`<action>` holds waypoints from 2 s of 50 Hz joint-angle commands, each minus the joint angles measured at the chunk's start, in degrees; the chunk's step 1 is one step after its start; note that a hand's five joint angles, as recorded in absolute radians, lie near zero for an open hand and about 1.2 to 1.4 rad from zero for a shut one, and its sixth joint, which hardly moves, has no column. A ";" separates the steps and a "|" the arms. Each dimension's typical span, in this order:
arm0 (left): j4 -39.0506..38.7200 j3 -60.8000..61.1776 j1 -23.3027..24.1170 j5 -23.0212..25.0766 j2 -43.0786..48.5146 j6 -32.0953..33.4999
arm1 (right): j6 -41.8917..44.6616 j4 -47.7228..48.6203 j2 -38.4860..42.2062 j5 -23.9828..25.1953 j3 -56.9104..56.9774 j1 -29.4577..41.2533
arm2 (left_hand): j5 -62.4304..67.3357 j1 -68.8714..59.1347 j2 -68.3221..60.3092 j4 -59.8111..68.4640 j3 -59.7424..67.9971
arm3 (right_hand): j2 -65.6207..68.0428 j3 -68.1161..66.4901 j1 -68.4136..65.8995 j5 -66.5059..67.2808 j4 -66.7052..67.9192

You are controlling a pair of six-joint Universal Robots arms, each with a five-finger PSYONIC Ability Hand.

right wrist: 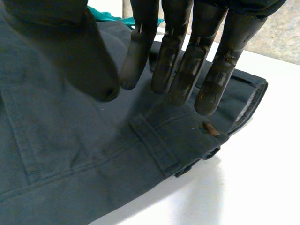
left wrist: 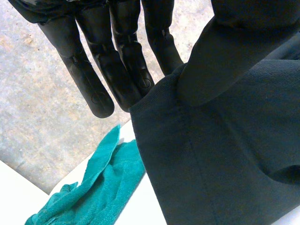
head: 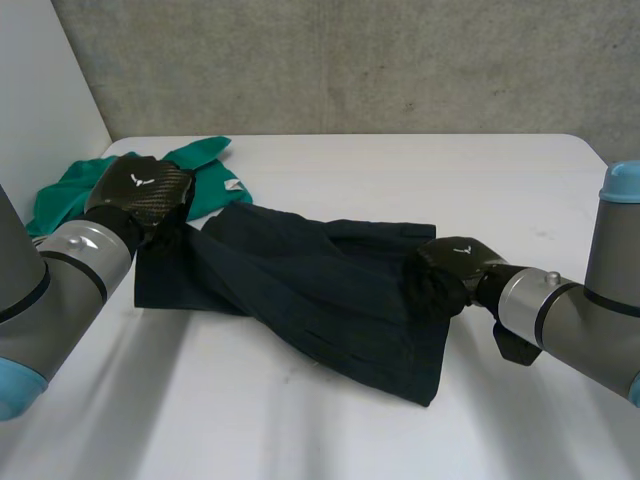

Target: Fold the laundry.

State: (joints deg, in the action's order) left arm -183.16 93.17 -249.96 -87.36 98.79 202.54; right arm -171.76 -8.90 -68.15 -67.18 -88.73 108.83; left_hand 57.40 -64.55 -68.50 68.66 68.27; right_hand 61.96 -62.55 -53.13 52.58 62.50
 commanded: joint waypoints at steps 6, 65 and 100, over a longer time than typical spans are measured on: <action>0.00 0.34 -0.08 0.00 0.00 -0.13 | 0.20 2.57 -2.86 4.77 -3.56 -0.46 | 12.60 -15.45 -11.50 11.34 11.73 | -5.85 6.44 -2.98 -6.47 -6.39; -0.18 -0.01 -0.35 0.00 0.00 -0.31 | -0.33 16.81 -2.34 -5.77 -18.85 4.99 | 12.60 -15.45 -11.50 11.34 11.73 | -34.72 35.31 25.89 -35.33 -35.26; 12.13 -8.00 0.53 0.09 -9.24 -6.28 | 30.43 -22.12 -14.92 -10.17 22.01 2.18 | 12.60 -15.45 -11.50 11.34 11.73 | 18.04 -17.45 -26.87 17.42 17.50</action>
State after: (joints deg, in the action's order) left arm -174.37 87.98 -249.32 -87.49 89.23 199.72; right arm -143.31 -19.52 -91.07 -77.73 -76.17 112.26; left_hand 57.40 -64.55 -68.61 68.85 68.36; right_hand 67.42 -67.78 -55.85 56.06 68.05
